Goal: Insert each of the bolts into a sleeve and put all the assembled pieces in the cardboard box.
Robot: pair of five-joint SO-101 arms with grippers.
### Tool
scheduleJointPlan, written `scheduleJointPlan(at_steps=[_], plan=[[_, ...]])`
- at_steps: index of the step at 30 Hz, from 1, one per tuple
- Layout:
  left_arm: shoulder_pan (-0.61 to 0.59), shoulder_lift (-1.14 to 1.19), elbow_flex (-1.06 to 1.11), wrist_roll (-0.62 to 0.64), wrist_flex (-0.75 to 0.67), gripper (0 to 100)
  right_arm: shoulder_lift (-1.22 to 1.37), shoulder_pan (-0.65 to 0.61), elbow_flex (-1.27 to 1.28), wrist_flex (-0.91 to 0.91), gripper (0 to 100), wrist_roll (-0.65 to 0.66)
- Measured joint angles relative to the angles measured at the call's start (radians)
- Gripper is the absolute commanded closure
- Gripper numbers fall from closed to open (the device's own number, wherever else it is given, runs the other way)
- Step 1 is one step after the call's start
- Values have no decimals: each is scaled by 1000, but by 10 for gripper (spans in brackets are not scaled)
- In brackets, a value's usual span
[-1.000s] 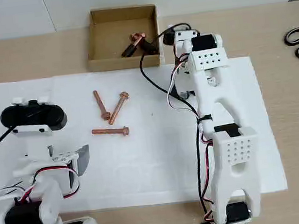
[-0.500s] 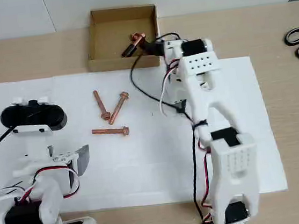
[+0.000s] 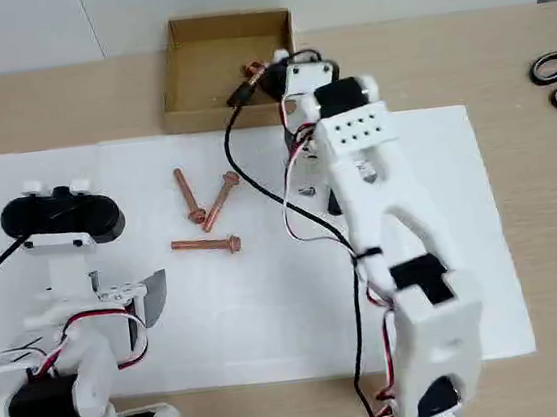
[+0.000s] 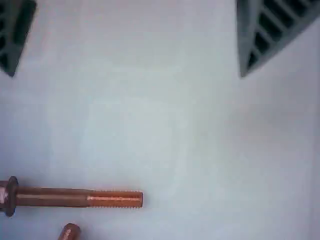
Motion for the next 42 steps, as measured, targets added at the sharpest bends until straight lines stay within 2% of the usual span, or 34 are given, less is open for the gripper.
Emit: scheduleJointPlan(at_steps=[13, 19, 29, 36, 42], plan=[[0, 0, 0, 0, 0, 730, 209, 2, 0, -152, 685, -38], [0, 0, 0, 0, 0, 730, 242, 2, 0, -187, 784, -38], [0, 0, 0, 0, 0, 730, 252, 71, -2, -196, 796, -41], [0, 0, 0, 0, 0, 730, 252, 107, 0, -196, 994, -34], [0, 0, 0, 0, 0, 731, 250, 121, -3, -181, 995, -28]])
